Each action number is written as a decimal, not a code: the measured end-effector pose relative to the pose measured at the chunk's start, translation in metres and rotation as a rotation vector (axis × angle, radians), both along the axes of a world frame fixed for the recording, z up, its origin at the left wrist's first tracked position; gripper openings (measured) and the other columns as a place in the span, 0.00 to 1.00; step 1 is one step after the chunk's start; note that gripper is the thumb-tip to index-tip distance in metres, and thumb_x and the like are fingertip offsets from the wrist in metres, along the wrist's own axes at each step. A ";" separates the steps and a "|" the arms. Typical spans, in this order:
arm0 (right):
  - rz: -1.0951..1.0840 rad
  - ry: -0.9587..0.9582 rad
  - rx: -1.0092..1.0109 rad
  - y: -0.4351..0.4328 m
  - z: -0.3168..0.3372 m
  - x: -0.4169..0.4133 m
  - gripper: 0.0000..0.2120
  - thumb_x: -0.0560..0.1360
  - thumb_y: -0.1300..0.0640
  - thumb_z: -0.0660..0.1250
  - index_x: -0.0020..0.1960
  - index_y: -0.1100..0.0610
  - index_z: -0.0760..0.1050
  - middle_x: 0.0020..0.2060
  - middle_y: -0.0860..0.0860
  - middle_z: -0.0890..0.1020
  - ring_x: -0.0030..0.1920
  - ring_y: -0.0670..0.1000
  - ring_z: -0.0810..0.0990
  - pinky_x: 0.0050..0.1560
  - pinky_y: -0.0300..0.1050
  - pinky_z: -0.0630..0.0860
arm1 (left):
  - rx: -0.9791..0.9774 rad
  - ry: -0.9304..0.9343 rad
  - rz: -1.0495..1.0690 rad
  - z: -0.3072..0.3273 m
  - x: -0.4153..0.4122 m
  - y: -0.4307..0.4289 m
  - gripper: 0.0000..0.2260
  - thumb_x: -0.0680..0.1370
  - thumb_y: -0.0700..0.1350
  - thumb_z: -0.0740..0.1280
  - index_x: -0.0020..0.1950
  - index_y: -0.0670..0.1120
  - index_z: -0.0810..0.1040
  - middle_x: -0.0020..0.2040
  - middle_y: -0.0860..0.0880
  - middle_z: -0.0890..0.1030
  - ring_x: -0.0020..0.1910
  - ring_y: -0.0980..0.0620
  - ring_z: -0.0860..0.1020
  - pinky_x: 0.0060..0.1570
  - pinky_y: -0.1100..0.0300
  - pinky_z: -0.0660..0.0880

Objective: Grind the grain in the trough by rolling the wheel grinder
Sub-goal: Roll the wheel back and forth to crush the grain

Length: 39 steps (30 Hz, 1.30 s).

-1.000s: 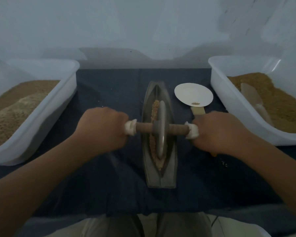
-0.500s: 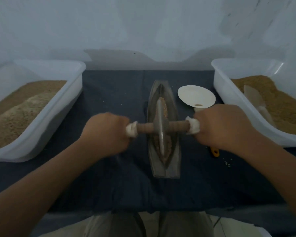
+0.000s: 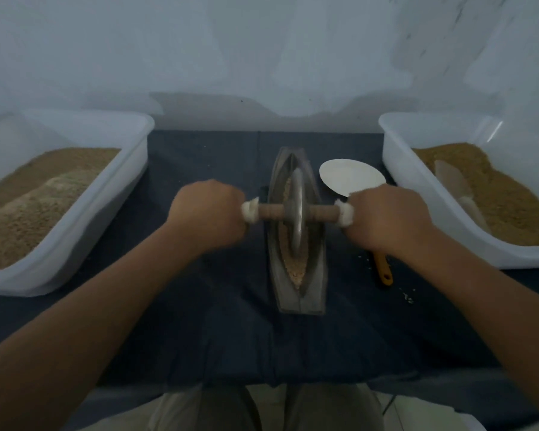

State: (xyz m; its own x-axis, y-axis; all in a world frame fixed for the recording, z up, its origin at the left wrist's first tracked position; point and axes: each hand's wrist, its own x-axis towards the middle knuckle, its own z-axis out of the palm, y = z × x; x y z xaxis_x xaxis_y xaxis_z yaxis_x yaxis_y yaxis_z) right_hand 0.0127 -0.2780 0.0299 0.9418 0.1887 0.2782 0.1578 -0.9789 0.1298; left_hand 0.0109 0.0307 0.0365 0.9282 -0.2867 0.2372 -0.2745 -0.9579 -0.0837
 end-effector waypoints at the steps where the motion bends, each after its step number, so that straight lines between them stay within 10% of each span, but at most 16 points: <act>1: 0.075 -0.045 0.010 -0.006 -0.004 -0.014 0.17 0.73 0.40 0.57 0.29 0.46 0.66 0.23 0.43 0.69 0.23 0.45 0.67 0.25 0.47 0.72 | -0.014 -0.027 -0.032 -0.008 -0.016 0.009 0.15 0.71 0.58 0.66 0.32 0.53 0.65 0.30 0.55 0.69 0.30 0.47 0.72 0.32 0.58 0.66; 5: 0.193 -0.031 -0.051 -0.009 -0.015 -0.022 0.14 0.70 0.40 0.54 0.30 0.45 0.58 0.25 0.44 0.71 0.23 0.47 0.68 0.27 0.52 0.75 | -0.123 -0.138 -0.099 -0.030 -0.040 0.023 0.17 0.70 0.61 0.62 0.29 0.54 0.60 0.24 0.58 0.63 0.22 0.55 0.59 0.27 0.65 0.54; 8: -0.021 0.121 0.002 0.005 -0.002 0.021 0.20 0.82 0.44 0.62 0.35 0.52 0.70 0.39 0.46 0.80 0.39 0.51 0.78 0.48 0.56 0.79 | -0.060 -0.141 0.040 -0.026 0.000 0.005 0.16 0.72 0.60 0.63 0.31 0.52 0.67 0.28 0.55 0.70 0.26 0.49 0.72 0.29 0.60 0.64; 15: -0.066 0.092 -0.031 0.016 0.028 0.017 0.18 0.78 0.49 0.67 0.34 0.49 0.64 0.31 0.48 0.74 0.30 0.48 0.67 0.36 0.48 0.72 | -0.040 0.030 0.073 -0.004 0.034 -0.008 0.12 0.73 0.56 0.67 0.34 0.51 0.72 0.32 0.53 0.76 0.30 0.48 0.73 0.34 0.57 0.72; 21: 0.033 -0.079 -0.141 0.010 0.018 -0.055 0.22 0.64 0.42 0.64 0.29 0.46 0.50 0.22 0.42 0.52 0.24 0.41 0.47 0.27 0.35 0.45 | -0.025 -0.204 -0.128 -0.027 -0.047 0.027 0.26 0.67 0.55 0.75 0.32 0.56 0.55 0.25 0.58 0.57 0.22 0.51 0.57 0.29 0.67 0.50; 26: -0.034 0.044 -0.016 0.013 0.012 0.011 0.17 0.79 0.42 0.64 0.35 0.48 0.69 0.31 0.45 0.74 0.31 0.47 0.73 0.33 0.45 0.69 | -0.014 -0.170 0.057 -0.020 0.019 -0.003 0.19 0.75 0.57 0.70 0.32 0.52 0.65 0.27 0.56 0.66 0.25 0.47 0.72 0.29 0.61 0.64; 33: -0.087 0.072 0.016 0.014 0.015 0.004 0.15 0.79 0.42 0.65 0.37 0.48 0.74 0.34 0.46 0.77 0.34 0.53 0.77 0.36 0.52 0.73 | -0.020 -0.046 0.035 -0.011 0.021 -0.002 0.14 0.73 0.55 0.68 0.33 0.52 0.68 0.29 0.55 0.71 0.27 0.50 0.70 0.30 0.60 0.67; 36: -0.009 0.276 -0.063 0.008 0.008 -0.029 0.39 0.74 0.25 0.37 0.47 0.47 0.80 0.41 0.51 0.82 0.40 0.58 0.81 0.48 0.63 0.79 | 0.004 -0.185 -0.083 -0.025 -0.031 0.017 0.22 0.68 0.55 0.72 0.32 0.55 0.57 0.25 0.57 0.59 0.22 0.52 0.59 0.27 0.66 0.51; 39: 0.031 0.068 -0.161 0.004 0.010 -0.042 0.11 0.73 0.41 0.63 0.33 0.42 0.70 0.25 0.45 0.67 0.23 0.46 0.63 0.21 0.51 0.65 | -0.001 -0.174 -0.090 -0.034 -0.044 0.027 0.24 0.66 0.56 0.76 0.33 0.56 0.58 0.25 0.56 0.56 0.22 0.51 0.59 0.27 0.66 0.50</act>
